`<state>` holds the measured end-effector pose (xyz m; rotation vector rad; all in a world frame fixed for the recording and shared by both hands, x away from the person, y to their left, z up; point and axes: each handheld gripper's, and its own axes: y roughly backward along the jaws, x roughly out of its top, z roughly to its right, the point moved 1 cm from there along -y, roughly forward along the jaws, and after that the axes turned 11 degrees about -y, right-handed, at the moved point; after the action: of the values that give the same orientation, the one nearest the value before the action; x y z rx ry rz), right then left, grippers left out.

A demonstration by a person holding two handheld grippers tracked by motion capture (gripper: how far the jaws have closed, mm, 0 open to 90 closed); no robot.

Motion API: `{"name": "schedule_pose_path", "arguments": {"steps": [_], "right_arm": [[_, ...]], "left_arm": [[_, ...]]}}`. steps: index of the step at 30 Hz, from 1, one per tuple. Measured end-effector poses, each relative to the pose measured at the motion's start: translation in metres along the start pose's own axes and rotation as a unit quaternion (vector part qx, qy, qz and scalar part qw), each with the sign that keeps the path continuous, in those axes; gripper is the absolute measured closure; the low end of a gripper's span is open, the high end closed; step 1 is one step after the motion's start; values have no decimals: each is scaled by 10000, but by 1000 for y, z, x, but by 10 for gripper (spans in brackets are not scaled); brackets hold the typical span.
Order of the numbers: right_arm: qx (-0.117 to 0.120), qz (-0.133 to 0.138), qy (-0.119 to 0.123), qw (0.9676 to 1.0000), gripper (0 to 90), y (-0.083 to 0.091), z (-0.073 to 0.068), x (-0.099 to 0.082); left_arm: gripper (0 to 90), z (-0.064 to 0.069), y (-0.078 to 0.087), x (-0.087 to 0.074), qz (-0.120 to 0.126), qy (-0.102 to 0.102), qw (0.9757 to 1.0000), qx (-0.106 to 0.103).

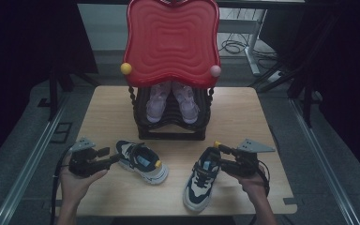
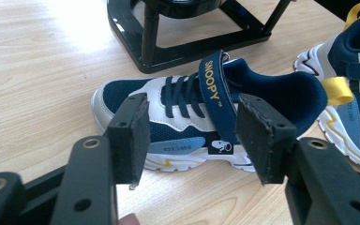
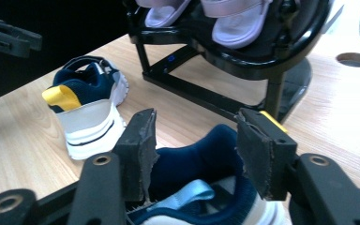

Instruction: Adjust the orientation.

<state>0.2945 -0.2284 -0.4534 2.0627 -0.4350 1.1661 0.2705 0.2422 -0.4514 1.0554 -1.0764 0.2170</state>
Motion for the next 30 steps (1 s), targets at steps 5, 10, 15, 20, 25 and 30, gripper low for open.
{"name": "schedule_pose_path", "arguments": {"steps": [5, 10, 15, 20, 25, 30], "right_arm": [[152, -21, 100, 9998, 612, -4, -5, 1], [241, -166, 320, 9991, 755, -11, -13, 5], [338, -270, 501, 9978, 779, -24, -27, 11], [491, -390, 642, 9960, 802, -36, -41, 19], [613, -675, 738, 9931, 848, -54, -51, 28], [647, -947, 837, 9899, 882, -72, -61, 33]], "left_arm": [[433, 0, 2, 0, 16, 34, 10000, -29], [429, -4, 5, -1, 34, 103, 9999, -19], [425, -4, 7, -2, 42, 97, 9999, -57], [423, -2, 5, -2, 5, 90, 9999, -77], [419, -1, 2, -2, -39, 84, 9999, -95], [415, 0, 1, -2, -79, 76, 9998, -137]]}}
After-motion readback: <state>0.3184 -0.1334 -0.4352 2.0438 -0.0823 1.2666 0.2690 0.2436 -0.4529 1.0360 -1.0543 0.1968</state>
